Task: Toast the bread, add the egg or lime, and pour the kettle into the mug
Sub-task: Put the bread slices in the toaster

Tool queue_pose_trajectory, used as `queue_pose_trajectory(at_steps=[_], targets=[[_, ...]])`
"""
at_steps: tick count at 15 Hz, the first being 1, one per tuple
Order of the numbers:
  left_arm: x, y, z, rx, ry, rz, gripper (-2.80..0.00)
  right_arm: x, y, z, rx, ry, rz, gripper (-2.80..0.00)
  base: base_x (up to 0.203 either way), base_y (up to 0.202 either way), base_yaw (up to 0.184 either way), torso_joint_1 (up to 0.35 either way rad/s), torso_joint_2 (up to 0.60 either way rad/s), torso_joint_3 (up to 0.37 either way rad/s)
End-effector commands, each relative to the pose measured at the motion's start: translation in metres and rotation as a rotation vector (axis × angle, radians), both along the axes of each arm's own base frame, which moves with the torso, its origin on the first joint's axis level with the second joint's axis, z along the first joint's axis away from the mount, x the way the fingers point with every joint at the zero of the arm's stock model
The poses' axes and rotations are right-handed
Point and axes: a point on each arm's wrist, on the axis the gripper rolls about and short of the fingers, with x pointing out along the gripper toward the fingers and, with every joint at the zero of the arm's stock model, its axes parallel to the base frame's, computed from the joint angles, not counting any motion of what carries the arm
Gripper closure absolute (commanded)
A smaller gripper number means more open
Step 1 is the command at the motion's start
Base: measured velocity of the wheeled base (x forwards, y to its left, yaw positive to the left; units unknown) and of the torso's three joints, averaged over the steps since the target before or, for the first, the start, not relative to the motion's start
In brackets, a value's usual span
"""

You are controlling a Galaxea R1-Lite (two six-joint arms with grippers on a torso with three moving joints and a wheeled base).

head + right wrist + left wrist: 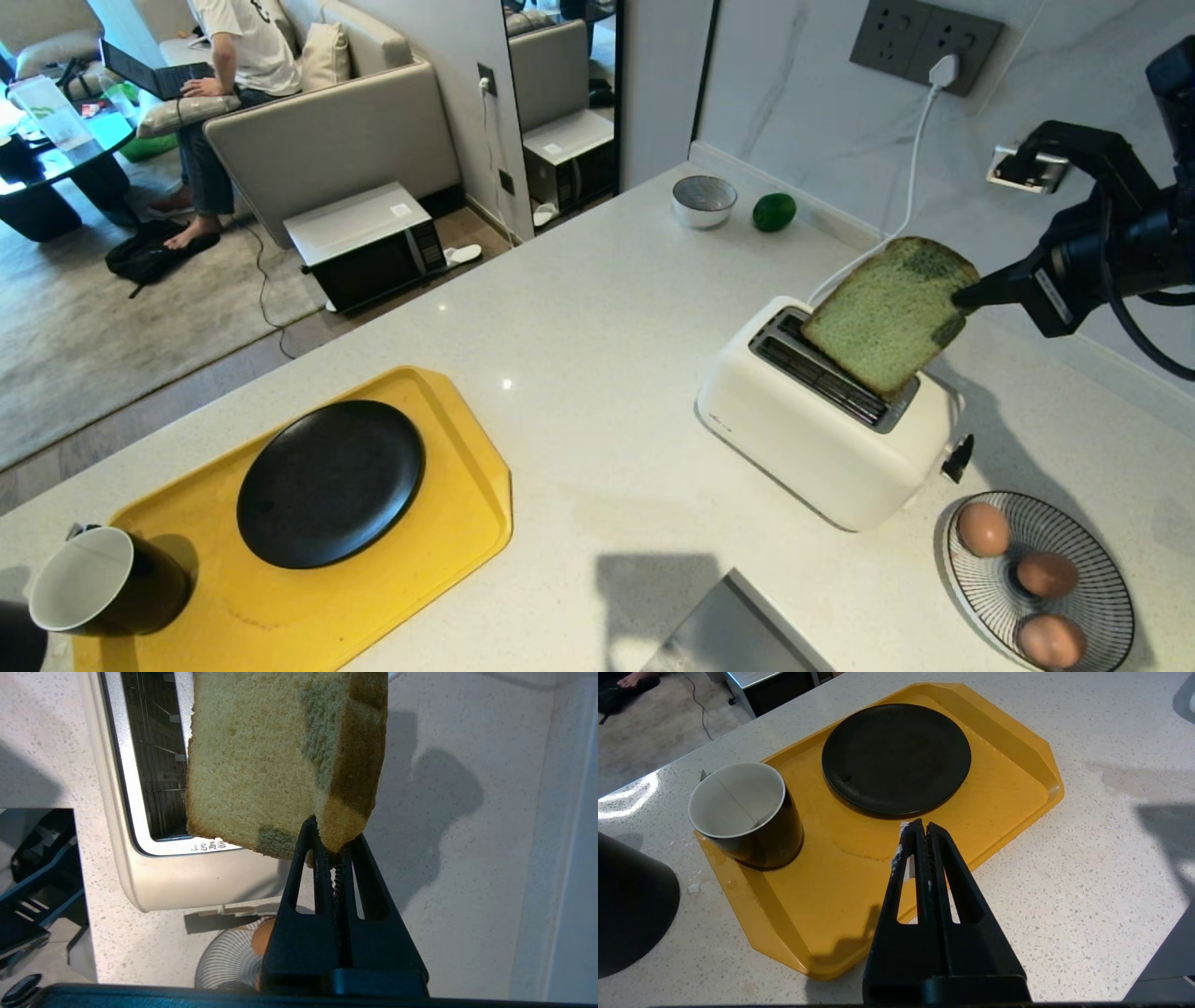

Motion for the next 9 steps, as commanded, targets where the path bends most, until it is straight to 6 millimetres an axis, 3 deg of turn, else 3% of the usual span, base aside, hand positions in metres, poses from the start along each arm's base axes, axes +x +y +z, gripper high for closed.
queue_pose_trajectory(at_steps=[1, 6, 9], targets=[[0.0001, 0.0000, 0.0001, 0.000, 0.000, 0.001, 0.00, 0.0048, 0.0007, -0.0007, -0.018, -0.003, 0.018, 0.00, 0.000, 0.000, 0.000, 0.000, 0.00, 0.000], [0.0001, 0.0000, 0.0001, 0.000, 0.000, 0.002, 0.00, 0.0089, 0.0014, 0.0040, -0.021, -0.027, 0.024, 0.00, 0.000, 0.000, 0.000, 0.000, 0.00, 0.000], [0.0001, 0.0000, 0.0001, 0.000, 0.000, 0.001, 0.00, 0.0005, 0.0014, 0.0062, -0.014, -0.031, 0.049, 0.00, 0.000, 0.000, 0.000, 0.000, 0.00, 0.000]])
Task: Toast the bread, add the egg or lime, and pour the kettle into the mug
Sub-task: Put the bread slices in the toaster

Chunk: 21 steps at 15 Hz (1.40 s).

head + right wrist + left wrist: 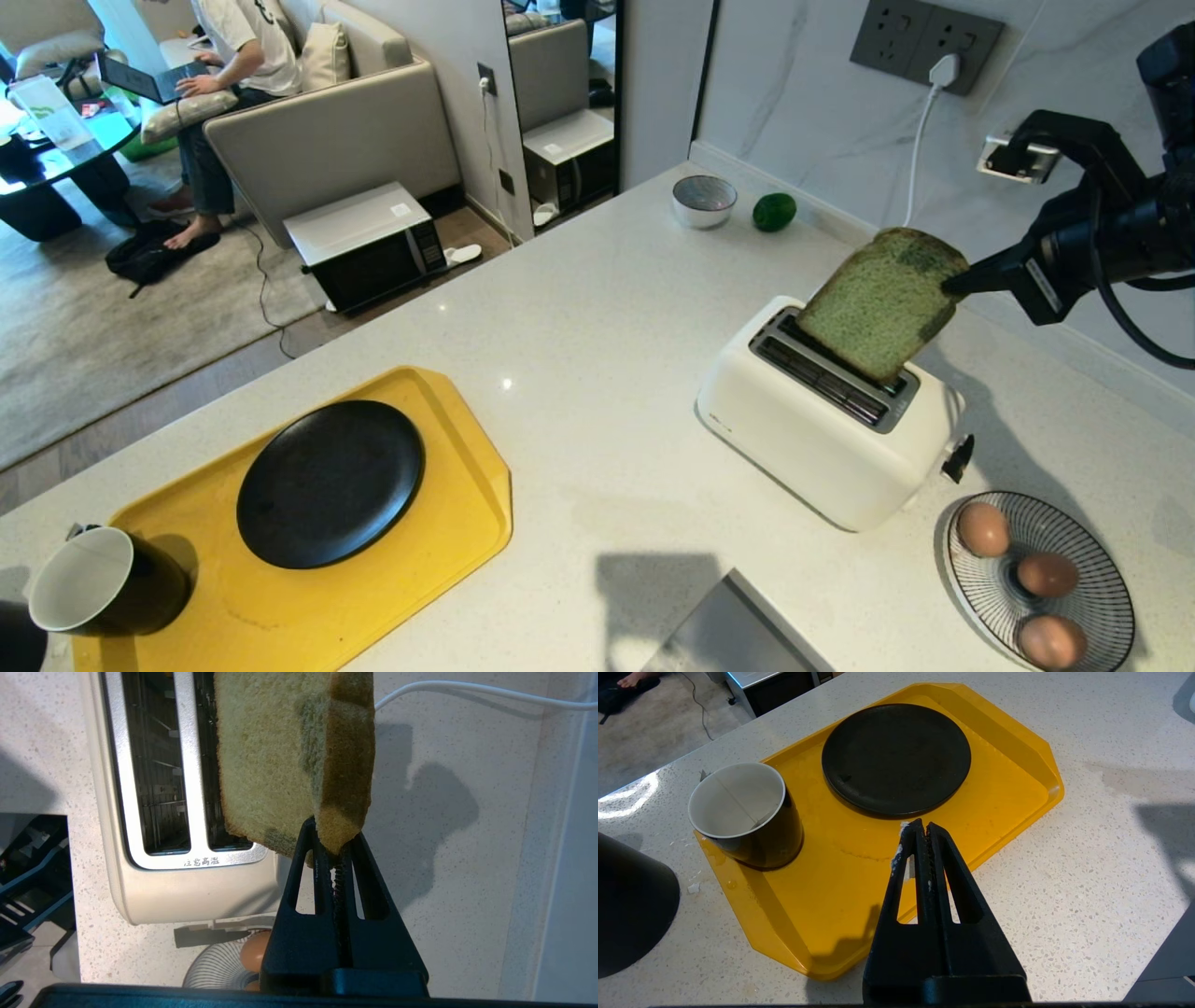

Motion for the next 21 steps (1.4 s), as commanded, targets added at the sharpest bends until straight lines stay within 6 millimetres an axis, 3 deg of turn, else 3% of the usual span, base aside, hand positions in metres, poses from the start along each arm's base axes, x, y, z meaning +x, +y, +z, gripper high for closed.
queue_pose_trajectory(at_steps=[1, 8, 13, 21], targets=[[0.000, 0.000, 0.000, 0.000, 0.000, 0.001, 0.00, -0.012, 0.000, 0.001, -0.001, 0.002, 0.011, 0.00, 0.000, 0.000, 0.000, 0.000, 0.00, 0.000], [0.000, 0.000, 0.000, 0.000, 0.000, 0.001, 0.00, -0.037, 0.001, -0.013, -0.024, 0.061, 0.052, 0.00, 0.000, 0.000, 0.000, 0.000, 0.00, 0.000], [0.000, 0.000, 0.000, 0.000, 0.000, 0.001, 0.00, -0.031, 0.014, -0.020, -0.033, 0.089, 0.081, 0.00, 0.000, 0.000, 0.000, 0.000, 0.00, 0.000], [0.000, 0.000, 0.000, 0.000, 0.000, 0.001, 0.00, -0.014, 0.016, -0.032, -0.052, 0.132, 0.027, 0.00, 0.000, 0.000, 0.000, 0.000, 0.00, 0.000]])
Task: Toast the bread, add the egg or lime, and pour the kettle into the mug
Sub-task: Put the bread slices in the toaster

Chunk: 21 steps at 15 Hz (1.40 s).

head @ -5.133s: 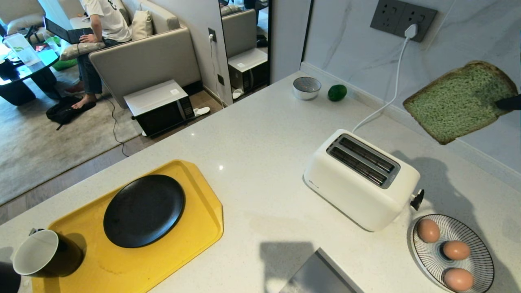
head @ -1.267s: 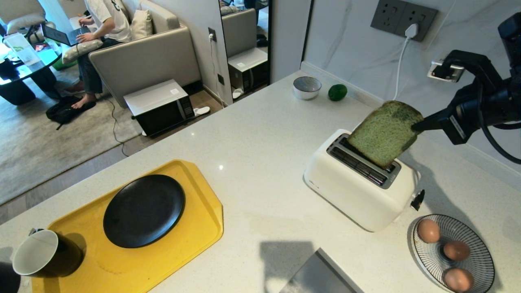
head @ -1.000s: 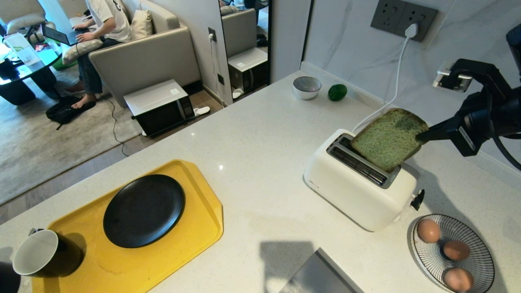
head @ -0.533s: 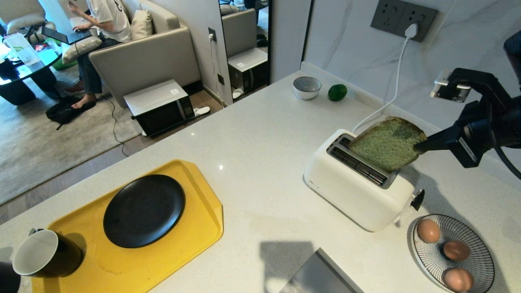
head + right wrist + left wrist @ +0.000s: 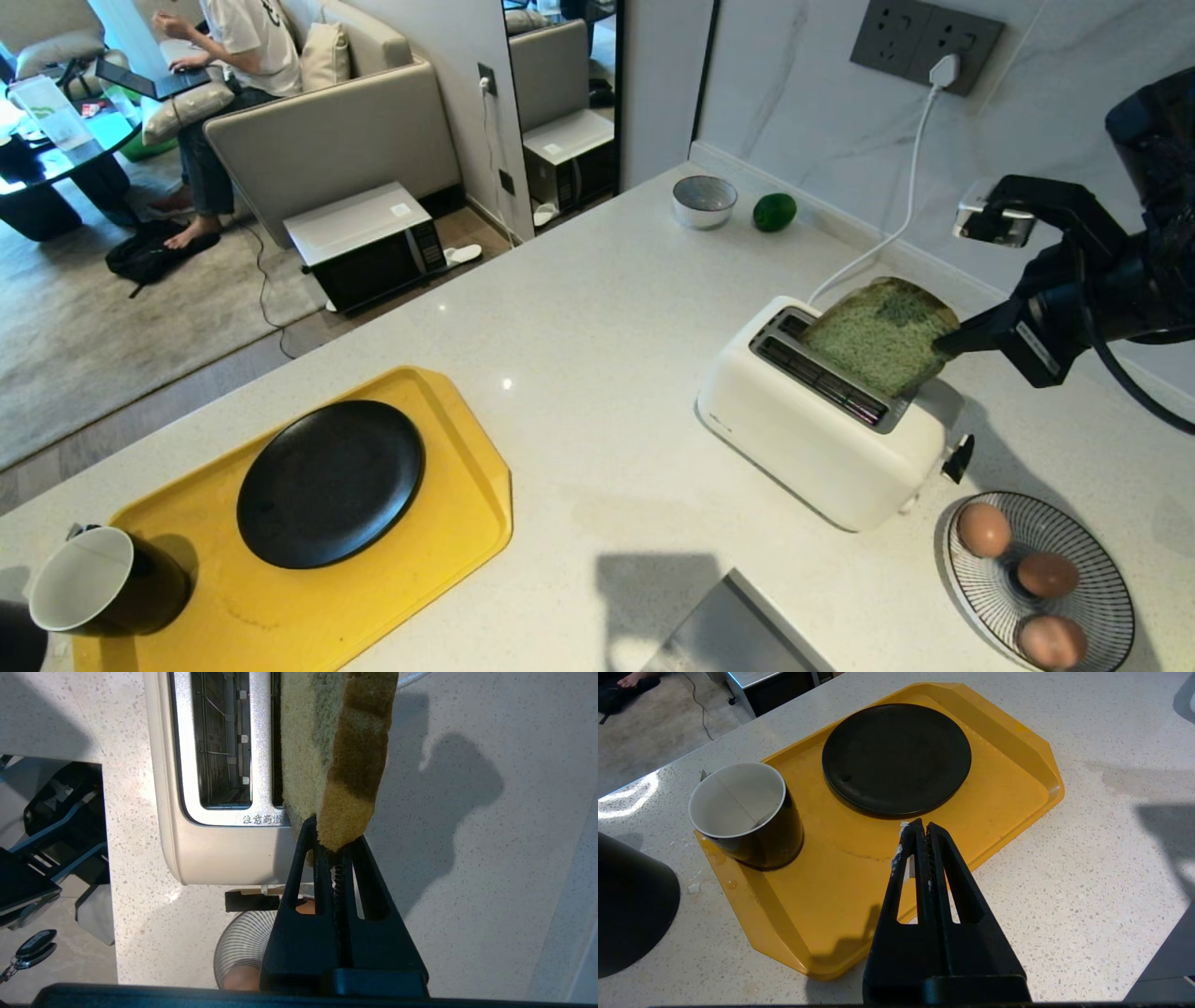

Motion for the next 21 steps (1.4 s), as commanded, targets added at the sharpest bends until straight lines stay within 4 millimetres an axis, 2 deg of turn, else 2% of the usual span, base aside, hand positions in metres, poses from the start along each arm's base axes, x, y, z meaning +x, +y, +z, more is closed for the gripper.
queue_pose_trajectory(at_steps=[1, 5, 14, 15, 21], targets=[[0.000, 0.000, 0.000, 0.000, 0.000, 0.001, 0.00, 0.005, 0.001, -0.005, -0.004, 0.019, 0.003, 0.00, 0.000, 0.000, 0.000, 0.000, 0.00, 0.000], [0.000, 0.000, 0.000, 0.000, 0.000, 0.001, 0.00, 0.016, 0.010, -0.012, -0.020, -0.028, -0.027, 0.00, 0.000, 0.000, 0.000, 0.000, 0.00, 0.000], [0.000, 0.000, 0.000, 0.000, 0.000, 0.001, 0.00, 0.018, 0.015, -0.022, -0.037, -0.001, -0.025, 0.00, 0.000, 0.000, 0.000, 0.000, 0.00, 0.000], [0.000, 0.000, 0.000, 0.000, 0.000, 0.001, 0.00, 0.017, 0.016, -0.021, -0.036, -0.005, -0.024, -2.80, 0.000, 0.000, 0.000, 0.000, 0.00, 0.000], [0.000, 0.000, 0.000, 0.000, 0.000, 0.002, 0.00, 0.005, 0.015, -0.012, -0.022, -0.029, -0.024, -2.80, 0.000, 0.000, 0.000, 0.000, 0.00, 0.000]])
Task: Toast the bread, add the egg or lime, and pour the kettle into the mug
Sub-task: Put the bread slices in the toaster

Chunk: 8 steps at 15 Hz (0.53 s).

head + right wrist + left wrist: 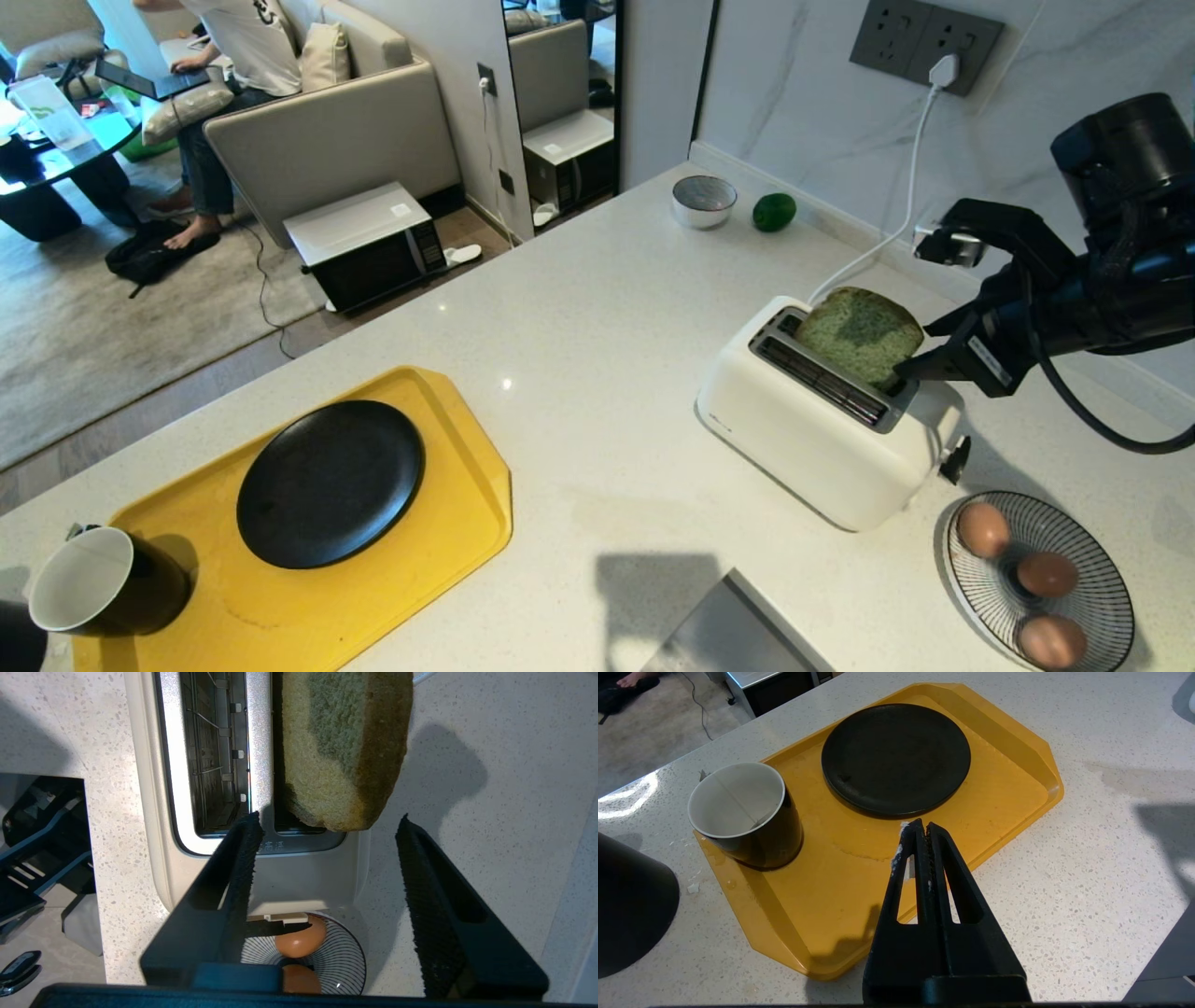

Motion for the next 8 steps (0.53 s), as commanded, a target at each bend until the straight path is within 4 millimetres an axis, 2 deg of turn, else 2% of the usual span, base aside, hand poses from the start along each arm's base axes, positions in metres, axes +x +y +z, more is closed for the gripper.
queue_pose_trajectory(at_steps=[1, 5, 8], targets=[[0.000, 0.000, 0.000, 0.000, 0.000, 0.001, 0.00, -0.009, -0.001, 0.005, 0.003, -0.013, 0.003, -2.80, 0.000, 0.000, 0.000, 0.000, 0.00, 0.000], [0.000, 0.000, 0.000, 0.000, 0.000, 0.001, 0.00, -0.035, -0.006, 0.013, 0.073, -0.020, -0.051, -2.80, 0.000, 0.000, 0.000, 0.000, 0.00, 0.000], [0.000, 0.000, 0.000, 0.000, 0.000, 0.001, 0.00, -0.065, -0.012, 0.017, 0.156, -0.023, -0.124, -2.80, 0.000, 0.000, 0.000, 0.000, 0.00, 0.000]])
